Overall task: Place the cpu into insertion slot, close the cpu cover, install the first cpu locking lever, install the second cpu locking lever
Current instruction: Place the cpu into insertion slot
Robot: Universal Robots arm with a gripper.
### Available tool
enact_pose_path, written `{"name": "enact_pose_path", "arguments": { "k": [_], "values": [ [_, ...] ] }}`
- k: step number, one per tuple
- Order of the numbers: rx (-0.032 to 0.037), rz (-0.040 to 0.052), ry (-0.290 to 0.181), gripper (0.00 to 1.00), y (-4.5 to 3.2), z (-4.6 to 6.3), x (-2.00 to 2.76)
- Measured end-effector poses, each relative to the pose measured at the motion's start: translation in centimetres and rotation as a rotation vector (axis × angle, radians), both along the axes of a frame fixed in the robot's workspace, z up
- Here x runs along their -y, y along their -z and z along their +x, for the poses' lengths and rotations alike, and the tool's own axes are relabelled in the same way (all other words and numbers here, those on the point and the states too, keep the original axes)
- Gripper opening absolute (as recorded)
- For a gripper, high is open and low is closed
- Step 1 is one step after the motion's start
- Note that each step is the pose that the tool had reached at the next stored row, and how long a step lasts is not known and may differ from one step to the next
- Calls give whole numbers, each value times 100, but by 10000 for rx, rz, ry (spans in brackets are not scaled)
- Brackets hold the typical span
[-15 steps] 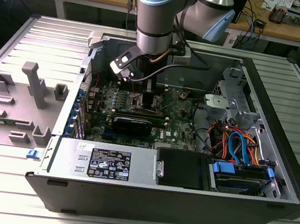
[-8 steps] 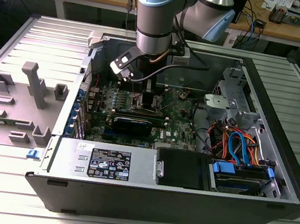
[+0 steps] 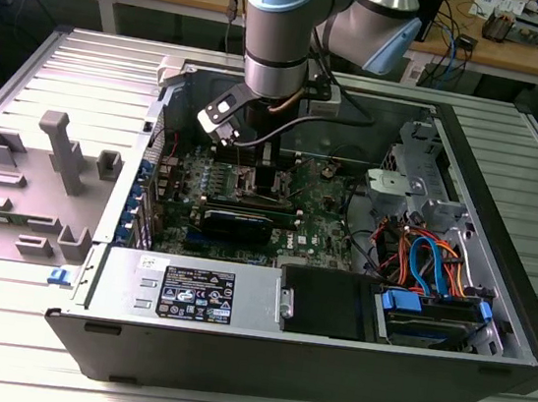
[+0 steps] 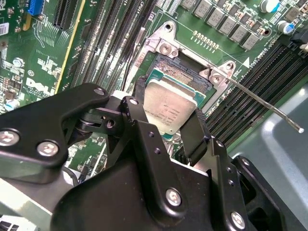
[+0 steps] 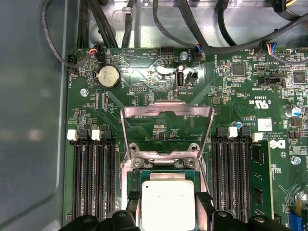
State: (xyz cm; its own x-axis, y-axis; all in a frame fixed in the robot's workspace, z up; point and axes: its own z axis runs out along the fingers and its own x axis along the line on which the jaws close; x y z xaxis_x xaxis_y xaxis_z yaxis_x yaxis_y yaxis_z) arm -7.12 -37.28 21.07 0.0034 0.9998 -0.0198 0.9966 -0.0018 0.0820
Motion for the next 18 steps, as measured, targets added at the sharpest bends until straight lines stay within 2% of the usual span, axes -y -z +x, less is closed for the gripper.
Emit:
{"name": "enact_pose_path", "arguments": {
  "k": [7, 11, 18],
  "values": [
    [10, 4, -2, 54, 33, -30, -1],
    [10, 30, -5, 54, 79, -36, -1],
    [7, 65, -133, 54, 105, -46, -1]
  ]
}}
